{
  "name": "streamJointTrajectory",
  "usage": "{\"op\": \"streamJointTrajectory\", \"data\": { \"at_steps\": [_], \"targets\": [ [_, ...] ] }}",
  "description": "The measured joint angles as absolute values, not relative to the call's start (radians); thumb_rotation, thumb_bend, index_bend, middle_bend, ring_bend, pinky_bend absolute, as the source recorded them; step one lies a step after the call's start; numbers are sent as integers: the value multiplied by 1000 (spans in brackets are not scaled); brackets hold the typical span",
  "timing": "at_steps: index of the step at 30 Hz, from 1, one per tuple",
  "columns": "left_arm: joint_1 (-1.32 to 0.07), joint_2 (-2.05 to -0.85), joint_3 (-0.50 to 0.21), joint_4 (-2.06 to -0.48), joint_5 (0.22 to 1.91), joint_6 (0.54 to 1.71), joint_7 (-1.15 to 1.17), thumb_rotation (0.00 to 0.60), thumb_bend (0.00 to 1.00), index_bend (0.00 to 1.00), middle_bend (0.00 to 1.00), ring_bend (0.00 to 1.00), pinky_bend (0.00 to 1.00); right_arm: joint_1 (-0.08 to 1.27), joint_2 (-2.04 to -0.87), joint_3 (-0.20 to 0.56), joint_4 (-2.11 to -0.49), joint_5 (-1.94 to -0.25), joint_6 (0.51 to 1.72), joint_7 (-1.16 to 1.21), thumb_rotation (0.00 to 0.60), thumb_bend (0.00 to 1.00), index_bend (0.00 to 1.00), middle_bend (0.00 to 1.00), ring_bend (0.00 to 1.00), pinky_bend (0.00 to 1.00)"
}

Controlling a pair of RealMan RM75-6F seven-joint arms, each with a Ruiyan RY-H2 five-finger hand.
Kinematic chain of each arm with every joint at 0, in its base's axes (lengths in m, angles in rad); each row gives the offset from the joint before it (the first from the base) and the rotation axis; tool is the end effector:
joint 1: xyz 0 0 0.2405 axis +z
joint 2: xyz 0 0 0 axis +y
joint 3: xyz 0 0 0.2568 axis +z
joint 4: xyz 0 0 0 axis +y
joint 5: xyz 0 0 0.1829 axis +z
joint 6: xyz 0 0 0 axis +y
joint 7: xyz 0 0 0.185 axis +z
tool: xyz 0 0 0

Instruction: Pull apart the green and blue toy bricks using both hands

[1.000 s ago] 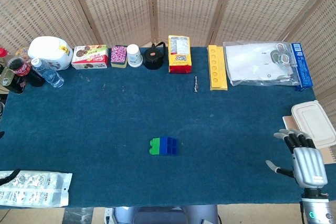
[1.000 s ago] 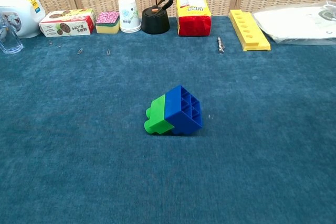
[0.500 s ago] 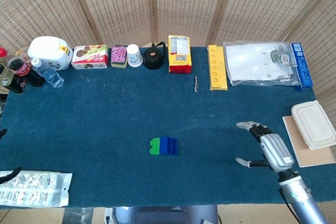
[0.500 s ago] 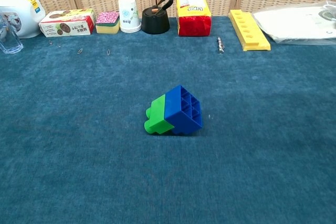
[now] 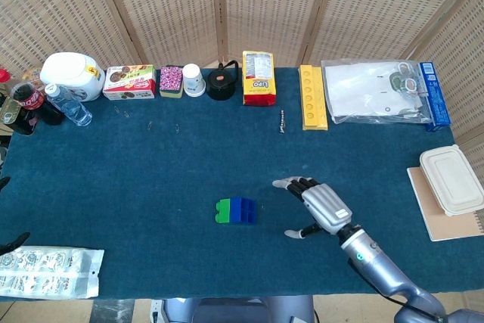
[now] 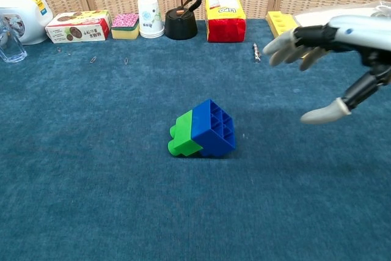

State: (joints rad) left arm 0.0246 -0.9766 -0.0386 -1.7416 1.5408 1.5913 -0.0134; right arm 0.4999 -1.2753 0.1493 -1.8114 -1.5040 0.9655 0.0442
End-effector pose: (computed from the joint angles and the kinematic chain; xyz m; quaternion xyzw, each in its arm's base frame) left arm -0.2920 0.1845 0.2293 -0.5682 -0.3817 -0.3931 0.6139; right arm -0.1397 -0.2952 0.0527 0.7204 -0.4497 0.4454 0.2837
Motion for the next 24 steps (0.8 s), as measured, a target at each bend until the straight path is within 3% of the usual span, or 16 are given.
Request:
{"op": "streamJointTrajectory", "data": {
  "at_steps": [12, 24],
  "targets": [
    [21, -973, -39, -1689, 1527, 1581, -78, 600, 101, 119, 73, 0, 122, 577, -1446, 170, -1760, -1317, 918, -191, 502, 99, 156, 209, 184, 222],
    [20, -973, -33, -1642, 1523, 1572, -136, 600, 100, 119, 73, 0, 122, 622, -1577, 166, -1716, -1192, 954, -383, 502, 112, 180, 225, 187, 218]
  ]
}}
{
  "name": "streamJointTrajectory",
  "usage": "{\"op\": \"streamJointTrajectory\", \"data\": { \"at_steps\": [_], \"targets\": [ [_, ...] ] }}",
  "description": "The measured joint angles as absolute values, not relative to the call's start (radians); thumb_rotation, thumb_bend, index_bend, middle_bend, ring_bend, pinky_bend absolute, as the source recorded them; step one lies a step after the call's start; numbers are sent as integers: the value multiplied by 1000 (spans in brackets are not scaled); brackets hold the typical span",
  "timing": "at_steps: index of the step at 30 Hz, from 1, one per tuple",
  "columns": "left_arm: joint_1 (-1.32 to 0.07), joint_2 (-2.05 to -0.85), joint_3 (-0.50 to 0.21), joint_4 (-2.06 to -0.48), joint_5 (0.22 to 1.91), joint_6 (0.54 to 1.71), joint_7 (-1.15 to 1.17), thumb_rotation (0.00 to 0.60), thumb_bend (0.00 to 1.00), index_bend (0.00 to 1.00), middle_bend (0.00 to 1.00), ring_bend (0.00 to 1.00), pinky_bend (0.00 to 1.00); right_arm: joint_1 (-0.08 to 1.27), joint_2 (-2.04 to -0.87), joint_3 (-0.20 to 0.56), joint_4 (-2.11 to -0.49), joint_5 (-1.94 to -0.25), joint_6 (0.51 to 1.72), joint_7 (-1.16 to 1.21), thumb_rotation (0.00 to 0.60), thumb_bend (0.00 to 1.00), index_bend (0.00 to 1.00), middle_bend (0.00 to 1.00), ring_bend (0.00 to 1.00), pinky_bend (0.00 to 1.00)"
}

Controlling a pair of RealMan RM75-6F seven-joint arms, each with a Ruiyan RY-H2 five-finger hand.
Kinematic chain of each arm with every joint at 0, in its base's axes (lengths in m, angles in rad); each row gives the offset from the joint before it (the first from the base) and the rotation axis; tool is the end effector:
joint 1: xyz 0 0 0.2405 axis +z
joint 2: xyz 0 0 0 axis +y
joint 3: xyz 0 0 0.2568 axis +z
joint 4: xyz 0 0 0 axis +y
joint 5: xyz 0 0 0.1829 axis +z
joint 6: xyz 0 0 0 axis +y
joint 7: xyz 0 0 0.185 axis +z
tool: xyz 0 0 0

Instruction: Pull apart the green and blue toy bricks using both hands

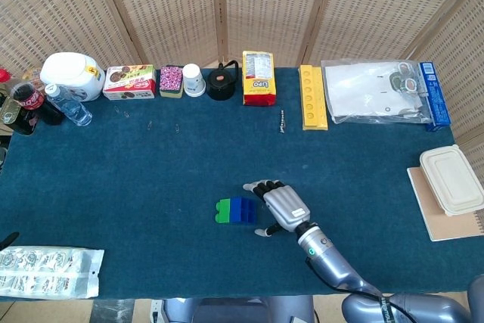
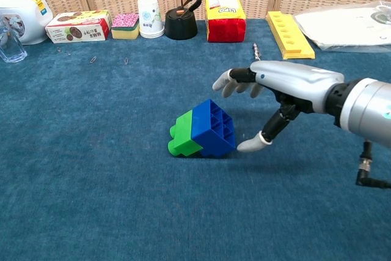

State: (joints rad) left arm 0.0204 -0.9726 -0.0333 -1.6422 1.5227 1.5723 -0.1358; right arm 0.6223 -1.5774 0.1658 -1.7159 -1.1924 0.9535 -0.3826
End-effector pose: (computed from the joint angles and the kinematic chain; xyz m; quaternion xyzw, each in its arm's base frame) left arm -0.3120 0.1844 0.2369 -0.5633 -0.3952 -0.3911 0.6111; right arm -0.1090 -0.3083 -0.0291 0.7476 -0.4280 0.3973 0.3163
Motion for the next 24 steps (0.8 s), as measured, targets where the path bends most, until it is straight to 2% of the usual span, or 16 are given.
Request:
{"op": "streamJointTrajectory", "data": {
  "at_steps": [7, 15, 24],
  "targets": [
    [21, -975, -31, -1613, 1519, 1569, -165, 600, 101, 119, 73, 0, 122, 640, -1629, 159, -1684, -1135, 980, -454, 503, 129, 293, 288, 238, 232],
    [21, -980, -29, -1587, 1517, 1566, -191, 600, 101, 119, 73, 0, 122, 659, -1669, 167, -1659, -1084, 986, -472, 506, 140, 339, 320, 275, 249],
    [24, -985, -27, -1570, 1515, 1569, -206, 600, 101, 119, 73, 0, 122, 688, -1702, 193, -1638, -1057, 988, -476, 507, 165, 498, 458, 423, 361]
  ]
}}
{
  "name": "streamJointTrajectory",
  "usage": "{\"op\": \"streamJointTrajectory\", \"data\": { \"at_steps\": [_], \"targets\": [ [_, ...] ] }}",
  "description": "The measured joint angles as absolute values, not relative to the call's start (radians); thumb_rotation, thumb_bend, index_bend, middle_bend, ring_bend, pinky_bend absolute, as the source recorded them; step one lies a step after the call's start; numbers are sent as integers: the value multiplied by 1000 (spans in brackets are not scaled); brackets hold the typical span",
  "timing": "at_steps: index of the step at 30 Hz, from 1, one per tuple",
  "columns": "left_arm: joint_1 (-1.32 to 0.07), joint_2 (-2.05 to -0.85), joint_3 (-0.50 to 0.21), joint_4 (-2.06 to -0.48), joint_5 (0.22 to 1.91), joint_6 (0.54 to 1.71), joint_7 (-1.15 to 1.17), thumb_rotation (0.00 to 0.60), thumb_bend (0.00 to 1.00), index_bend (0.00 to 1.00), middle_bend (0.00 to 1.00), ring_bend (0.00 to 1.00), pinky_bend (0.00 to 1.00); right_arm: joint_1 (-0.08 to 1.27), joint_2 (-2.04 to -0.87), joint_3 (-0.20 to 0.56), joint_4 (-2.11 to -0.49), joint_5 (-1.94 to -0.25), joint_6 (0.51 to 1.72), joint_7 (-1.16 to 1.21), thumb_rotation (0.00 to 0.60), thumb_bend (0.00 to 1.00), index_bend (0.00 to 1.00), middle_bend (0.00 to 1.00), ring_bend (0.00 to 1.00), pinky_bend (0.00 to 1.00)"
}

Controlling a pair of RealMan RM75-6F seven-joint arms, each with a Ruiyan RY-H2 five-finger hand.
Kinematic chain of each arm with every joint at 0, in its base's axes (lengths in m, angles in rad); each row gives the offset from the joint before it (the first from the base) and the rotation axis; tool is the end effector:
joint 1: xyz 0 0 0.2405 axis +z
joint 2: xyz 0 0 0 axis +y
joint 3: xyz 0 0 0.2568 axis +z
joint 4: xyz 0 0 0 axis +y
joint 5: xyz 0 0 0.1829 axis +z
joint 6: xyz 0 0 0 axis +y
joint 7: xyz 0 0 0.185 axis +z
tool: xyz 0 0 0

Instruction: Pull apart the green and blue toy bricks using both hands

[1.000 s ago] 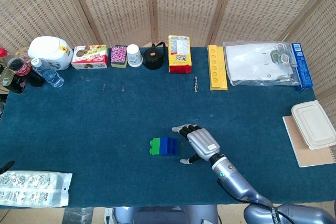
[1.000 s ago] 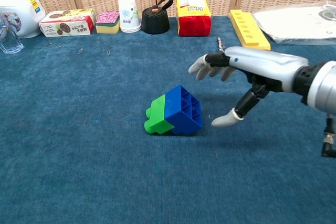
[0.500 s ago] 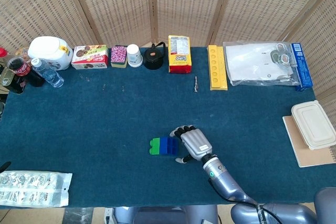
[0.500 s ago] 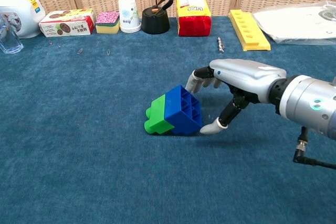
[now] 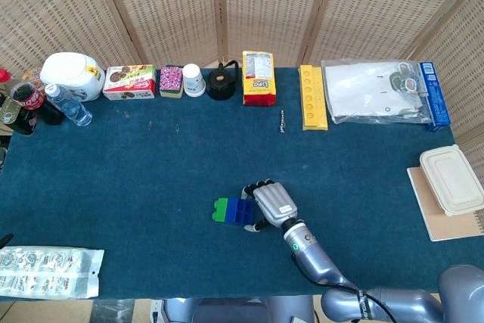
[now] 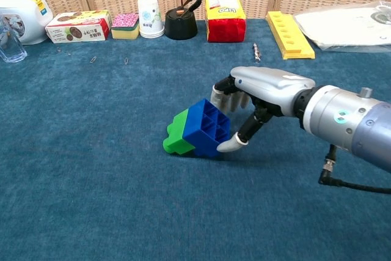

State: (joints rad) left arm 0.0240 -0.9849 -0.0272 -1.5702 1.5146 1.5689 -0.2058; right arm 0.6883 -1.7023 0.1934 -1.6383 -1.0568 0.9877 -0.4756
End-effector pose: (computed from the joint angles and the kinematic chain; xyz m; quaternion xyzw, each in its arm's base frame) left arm -0.3257 0.1819 0.2399 -0.5586 -0.4024 -0.3898 0.6116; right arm -0.0946 -0.3207 -0.0564 0.7369 -0.4392 0.3904 0.3343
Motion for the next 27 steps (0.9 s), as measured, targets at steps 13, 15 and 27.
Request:
{"op": "streamJointTrajectory", "data": {
  "at_steps": [13, 15, 27],
  "targets": [
    [13, -979, -17, -1594, 1557, 1568, -176, 600, 101, 119, 73, 5, 122, 678, -1668, 229, -1711, -1004, 956, -319, 526, 188, 558, 525, 540, 472],
    [5, -973, -14, -1611, 1575, 1565, -157, 600, 100, 128, 73, 31, 137, 668, -1633, 237, -1742, -998, 929, -244, 522, 188, 558, 525, 541, 472],
    [-119, -955, -34, -1839, 1759, 1510, 74, 600, 150, 304, 189, 163, 277, 588, -1433, 298, -1896, -1037, 737, 250, 523, 188, 559, 525, 541, 472]
  ]
}}
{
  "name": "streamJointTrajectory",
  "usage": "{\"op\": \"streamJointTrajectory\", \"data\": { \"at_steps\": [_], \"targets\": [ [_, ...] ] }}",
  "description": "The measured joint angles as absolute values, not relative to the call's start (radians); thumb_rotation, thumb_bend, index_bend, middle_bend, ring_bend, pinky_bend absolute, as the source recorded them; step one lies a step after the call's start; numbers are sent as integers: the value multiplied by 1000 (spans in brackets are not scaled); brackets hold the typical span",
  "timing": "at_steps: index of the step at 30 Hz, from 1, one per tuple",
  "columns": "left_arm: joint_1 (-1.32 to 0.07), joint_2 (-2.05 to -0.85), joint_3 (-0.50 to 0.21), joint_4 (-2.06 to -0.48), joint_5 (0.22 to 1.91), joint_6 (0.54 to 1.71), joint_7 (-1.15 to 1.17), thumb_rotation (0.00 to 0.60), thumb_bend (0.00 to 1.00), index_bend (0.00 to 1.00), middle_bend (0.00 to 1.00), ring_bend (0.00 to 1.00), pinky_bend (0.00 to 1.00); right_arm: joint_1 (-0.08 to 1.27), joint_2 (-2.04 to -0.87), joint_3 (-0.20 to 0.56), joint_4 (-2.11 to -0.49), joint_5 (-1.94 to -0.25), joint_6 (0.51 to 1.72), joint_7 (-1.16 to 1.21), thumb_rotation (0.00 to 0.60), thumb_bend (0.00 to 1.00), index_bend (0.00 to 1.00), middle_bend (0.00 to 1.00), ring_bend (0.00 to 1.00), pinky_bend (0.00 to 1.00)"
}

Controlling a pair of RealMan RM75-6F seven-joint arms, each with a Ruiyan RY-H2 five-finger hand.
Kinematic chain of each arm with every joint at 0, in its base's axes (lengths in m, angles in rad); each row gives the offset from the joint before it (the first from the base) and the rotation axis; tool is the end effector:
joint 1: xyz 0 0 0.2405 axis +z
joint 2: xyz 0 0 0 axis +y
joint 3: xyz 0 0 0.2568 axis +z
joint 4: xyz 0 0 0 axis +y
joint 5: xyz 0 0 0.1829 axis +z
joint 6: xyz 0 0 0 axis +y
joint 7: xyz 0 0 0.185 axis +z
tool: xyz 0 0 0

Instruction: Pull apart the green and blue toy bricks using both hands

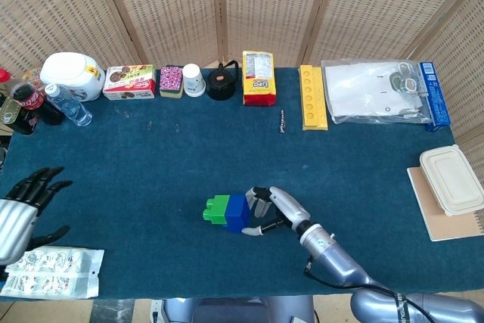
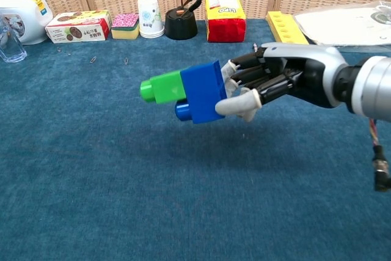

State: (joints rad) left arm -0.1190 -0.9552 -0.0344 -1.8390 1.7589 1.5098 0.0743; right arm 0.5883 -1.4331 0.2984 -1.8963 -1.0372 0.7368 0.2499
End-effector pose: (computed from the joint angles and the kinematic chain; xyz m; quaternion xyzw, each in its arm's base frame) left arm -0.2157 0.2145 0.1996 -0.6731 -0.3060 -0.4447 0.5055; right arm -0.0988 -0.3032 -0.0050 0.5473 -0.7030 0.4360 0.1272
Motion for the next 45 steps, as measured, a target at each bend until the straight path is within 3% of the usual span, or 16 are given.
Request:
{"op": "streamJointTrajectory", "data": {
  "at_steps": [9, 17, 36, 45],
  "targets": [
    [-270, -1050, -105, -1947, 1797, 1381, 207, 600, 162, 405, 214, 165, 284, 534, -1339, 345, -1956, -1162, 618, 598, 521, 189, 560, 525, 541, 469],
    [-377, -1177, -148, -1948, 1776, 1288, 216, 600, 162, 411, 216, 165, 285, 514, -1288, 371, -1968, -1297, 546, 826, 521, 189, 561, 525, 541, 464],
    [-545, -1409, -186, -1926, 1685, 1171, 153, 600, 181, 444, 215, 165, 285, 543, -1238, 333, -1958, -1455, 562, 1100, 523, 189, 565, 525, 541, 454],
    [-573, -1463, -191, -1912, 1658, 1183, 135, 600, 214, 491, 238, 165, 287, 568, -1208, 287, -1954, -1505, 605, 1163, 520, 189, 566, 525, 541, 454]
  ]
}}
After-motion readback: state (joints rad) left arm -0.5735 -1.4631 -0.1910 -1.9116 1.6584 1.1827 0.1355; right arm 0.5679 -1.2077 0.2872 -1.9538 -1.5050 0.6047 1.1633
